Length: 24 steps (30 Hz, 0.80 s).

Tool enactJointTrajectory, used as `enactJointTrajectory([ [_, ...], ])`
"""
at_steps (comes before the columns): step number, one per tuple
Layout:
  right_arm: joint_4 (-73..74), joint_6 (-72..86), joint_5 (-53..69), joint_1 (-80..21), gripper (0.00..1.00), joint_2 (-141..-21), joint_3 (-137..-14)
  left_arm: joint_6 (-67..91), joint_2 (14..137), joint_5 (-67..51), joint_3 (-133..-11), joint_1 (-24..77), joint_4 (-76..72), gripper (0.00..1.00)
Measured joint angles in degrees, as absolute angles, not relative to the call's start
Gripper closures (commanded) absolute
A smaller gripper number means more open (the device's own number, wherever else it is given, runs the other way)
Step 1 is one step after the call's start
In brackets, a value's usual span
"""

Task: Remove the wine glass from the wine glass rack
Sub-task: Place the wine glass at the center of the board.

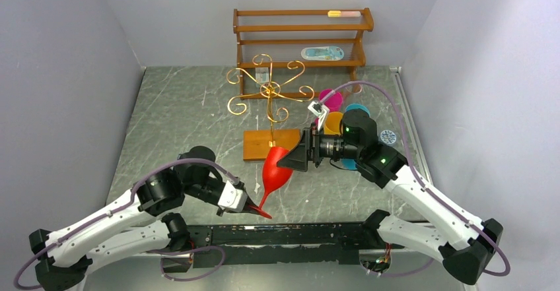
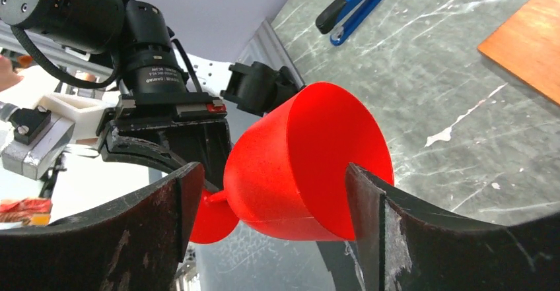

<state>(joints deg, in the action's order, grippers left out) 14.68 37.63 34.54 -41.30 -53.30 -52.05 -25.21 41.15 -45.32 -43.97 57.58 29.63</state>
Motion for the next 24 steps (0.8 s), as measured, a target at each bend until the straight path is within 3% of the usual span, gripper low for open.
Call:
enactJointTrajectory([
  [7,14.59,37.89,39.77,-40.84,0.31,-55.53,-53.95,-28.38,41.71,-45.25,-45.17,57.63,32.38,0.95],
  [13,12.51,38.57,47.05,-35.83,0.52,-55.55,-54.24,-29.85,43.29,-44.58,-45.15,57.63,32.99,0.95],
  [24,10.96,39.66,55.4,-32.14,0.58,-57.01,-54.15,-30.48,42.0,-43.64,-44.49,57.82,32.69,0.95],
])
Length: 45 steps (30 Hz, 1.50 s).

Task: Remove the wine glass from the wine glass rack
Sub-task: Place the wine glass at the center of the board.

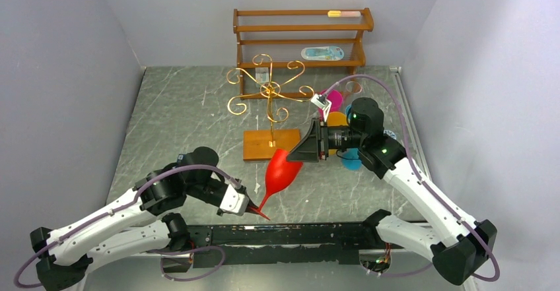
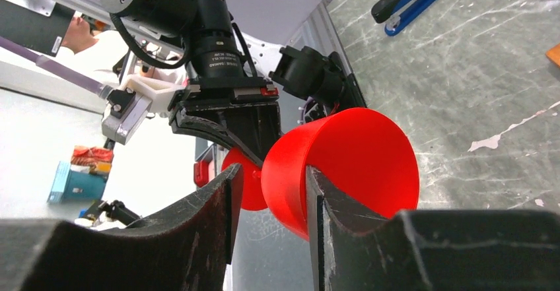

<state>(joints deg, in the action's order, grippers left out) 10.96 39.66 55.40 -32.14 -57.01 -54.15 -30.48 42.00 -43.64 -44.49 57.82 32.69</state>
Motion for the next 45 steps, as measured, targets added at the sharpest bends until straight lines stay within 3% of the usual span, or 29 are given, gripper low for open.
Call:
enactJointTrajectory([
  [23,5.78,42.94,59.35,-32.45,0.65,-56.1,-49.8,-30.63,40.86,-43.16,-43.75,58.02,31.51,0.95],
  [37,0.93,46.41,60.8,-33.5,0.84,-54.98,-48.42,-30.48,40.73,-44.18,-43.72,58.24,30.94,0.95],
  [41,-0.19,47.11,61.32,-33.5,0.83,-54.74,-48.21,-30.72,40.99,-44.56,-43.72,58.24,30.68,0.95],
  [45,-0.23,47.51,61.52,-33.5,0.7,-54.74,-48.18,-30.94,41.56,-45.12,-43.72,58.24,30.35,0.95],
])
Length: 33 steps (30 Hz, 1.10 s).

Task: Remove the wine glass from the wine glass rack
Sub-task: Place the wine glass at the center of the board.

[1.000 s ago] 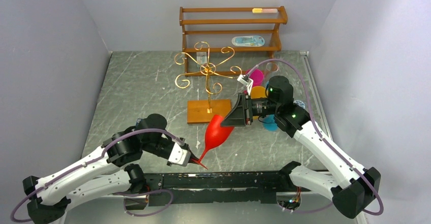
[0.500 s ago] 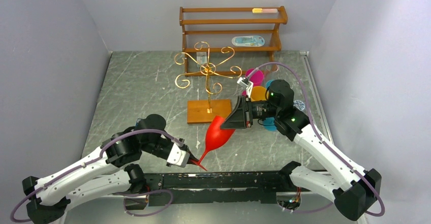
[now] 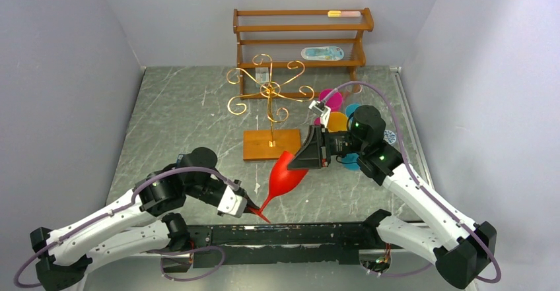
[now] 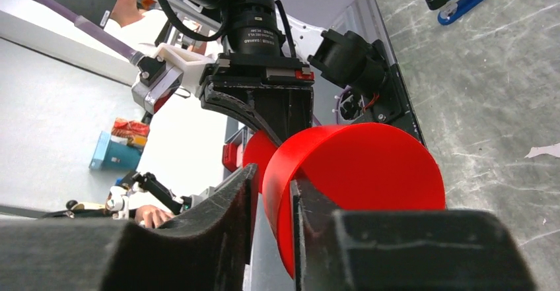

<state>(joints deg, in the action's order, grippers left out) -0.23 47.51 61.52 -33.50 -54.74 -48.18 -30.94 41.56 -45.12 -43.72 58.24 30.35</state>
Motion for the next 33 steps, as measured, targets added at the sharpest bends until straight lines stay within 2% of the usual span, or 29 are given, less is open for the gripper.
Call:
enactJointTrajectory([
  [2,-0.58,47.81,61.56,-33.54,0.69,-54.76,-48.07,-30.92,41.95,-45.21,-43.72,58.24,29.78,0.95],
  [11,-1.63,48.56,61.54,-33.56,0.82,-54.72,-47.62,-30.94,42.39,-45.32,-43.72,58.24,28.75,0.95],
  [17,-2.24,50.0,62.06,-33.71,0.98,-54.24,-47.42,-31.24,42.39,-45.28,-43.72,58.24,28.84,0.94],
  [23,-2.74,51.4,61.87,-33.85,1.0,-52.69,-47.09,-31.68,41.98,-45.15,-43.22,58.24,27.73,0.81],
  [27,-2.76,51.42,61.78,-34.13,1.0,-52.47,-47.0,-30.98,42.06,-44.62,-42.63,58.17,27.0,0.76],
  [31,-2.92,51.59,61.67,-34.22,1.0,-52.31,-46.3,-30.39,42.98,-44.49,-42.59,58.17,27.05,0.59],
  [33,-2.48,51.31,61.43,-34.39,1.0,-52.29,-46.19,-29.93,43.55,-43.92,-42.59,58.17,26.85,0.57],
])
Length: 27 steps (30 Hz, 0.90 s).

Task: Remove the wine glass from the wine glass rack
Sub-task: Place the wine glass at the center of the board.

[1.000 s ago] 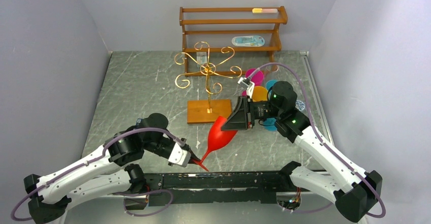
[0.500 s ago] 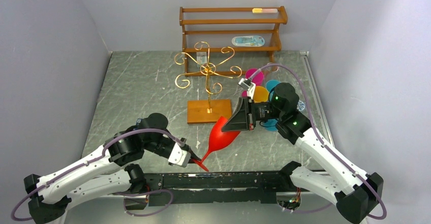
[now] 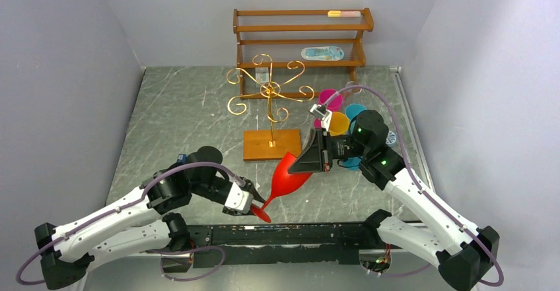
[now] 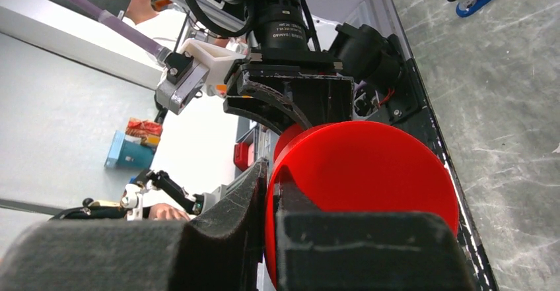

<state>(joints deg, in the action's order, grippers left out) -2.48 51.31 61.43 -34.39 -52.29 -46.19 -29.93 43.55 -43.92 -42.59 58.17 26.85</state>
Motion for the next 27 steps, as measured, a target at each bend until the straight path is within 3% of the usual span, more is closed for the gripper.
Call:
enactJointTrajectory([
  [3,-1.37,50.48,60.69,-34.5,1.0,-52.31,-46.19,-29.5,43.57,-43.44,-42.59,58.17,26.48,0.38],
  [6,1.28,48.73,59.72,-34.7,1.0,-52.38,-46.22,-28.86,42.92,-42.63,-42.59,58.17,25.17,0.36],
  [7,2.39,48.1,59.31,-34.74,1.0,-52.42,-46.22,-28.69,42.57,-42.26,-42.59,58.15,24.86,0.26],
  [8,3.05,47.72,58.96,-34.76,1.0,-52.42,-46.22,-28.67,42.28,-41.95,-42.59,58.15,24.8,0.24],
  [10,4.21,47.07,58.35,-34.76,1.0,-52.25,-46.26,-28.47,41.69,-41.01,-42.59,58.15,24.36,0.02],
  [27,22.63,34.52,47.37,-34.89,1.0,-50.3,-56.36,-23.22,29.47,-24.91,-39.44,58.15,15.16,0.0],
])
